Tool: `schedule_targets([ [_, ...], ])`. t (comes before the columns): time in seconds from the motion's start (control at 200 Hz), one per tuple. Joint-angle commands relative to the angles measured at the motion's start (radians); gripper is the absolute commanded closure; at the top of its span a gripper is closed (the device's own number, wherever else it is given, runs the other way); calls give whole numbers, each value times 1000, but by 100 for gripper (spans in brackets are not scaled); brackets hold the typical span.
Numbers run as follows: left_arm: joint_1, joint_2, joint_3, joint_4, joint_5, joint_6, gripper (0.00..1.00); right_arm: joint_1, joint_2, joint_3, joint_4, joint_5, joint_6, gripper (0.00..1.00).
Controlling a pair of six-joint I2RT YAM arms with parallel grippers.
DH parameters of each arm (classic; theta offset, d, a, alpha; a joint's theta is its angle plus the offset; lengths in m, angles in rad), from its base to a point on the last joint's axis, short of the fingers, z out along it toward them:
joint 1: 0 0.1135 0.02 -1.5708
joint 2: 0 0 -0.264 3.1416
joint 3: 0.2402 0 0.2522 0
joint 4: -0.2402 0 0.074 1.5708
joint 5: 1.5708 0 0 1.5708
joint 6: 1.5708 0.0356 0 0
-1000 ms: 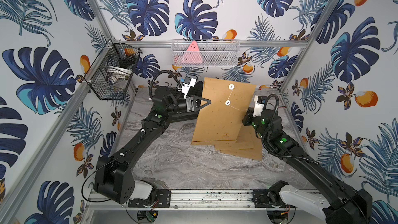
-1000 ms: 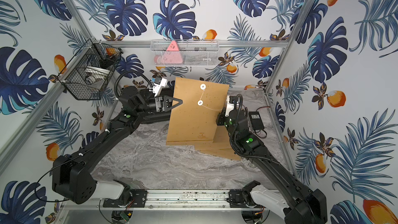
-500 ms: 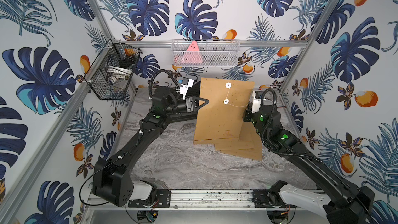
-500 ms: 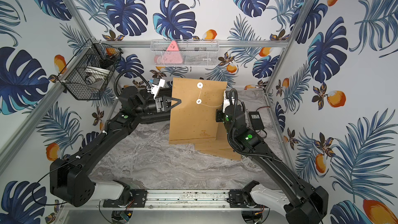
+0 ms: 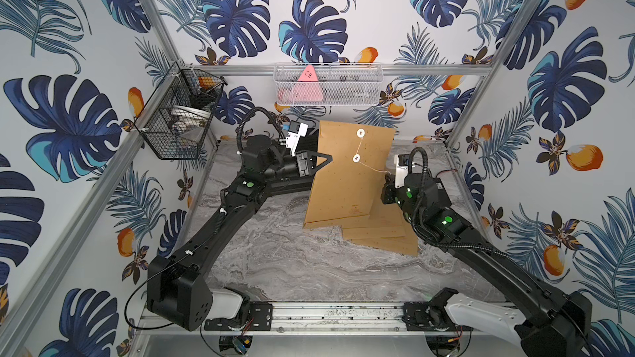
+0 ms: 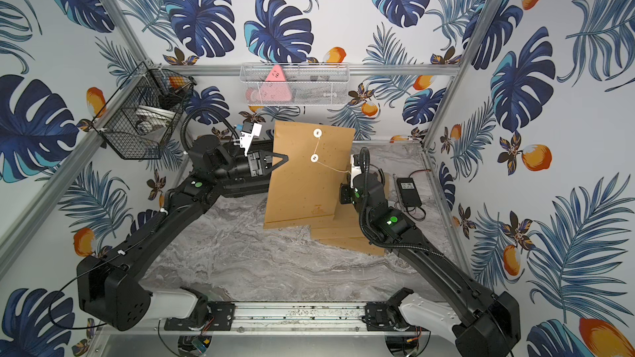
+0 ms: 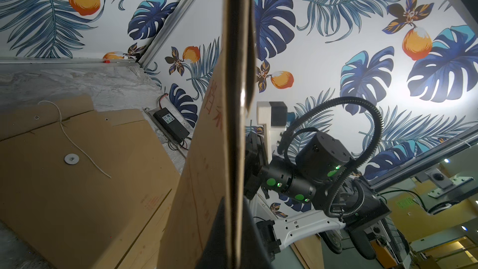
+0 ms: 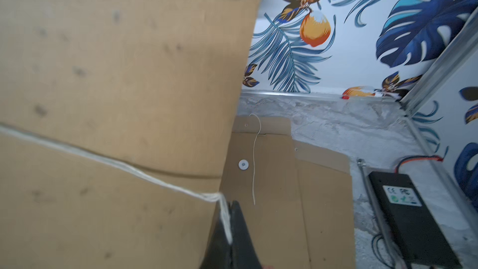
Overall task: Close the mouth of the file bag
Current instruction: Close the file bag.
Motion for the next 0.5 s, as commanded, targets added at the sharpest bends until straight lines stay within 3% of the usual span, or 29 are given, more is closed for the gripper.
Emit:
schedule_targets([
  [0.0,1,-4,0,62,-4,-14,100,8,10,-5,11,-63,123,100],
  [0.19,2,-20,21,-116,-22,111,100,9,4,19,-32,-7,111,100],
  [0.495,-1,-59,-78,-58,30,45,100,8,23,139,-44,146,-144,100],
])
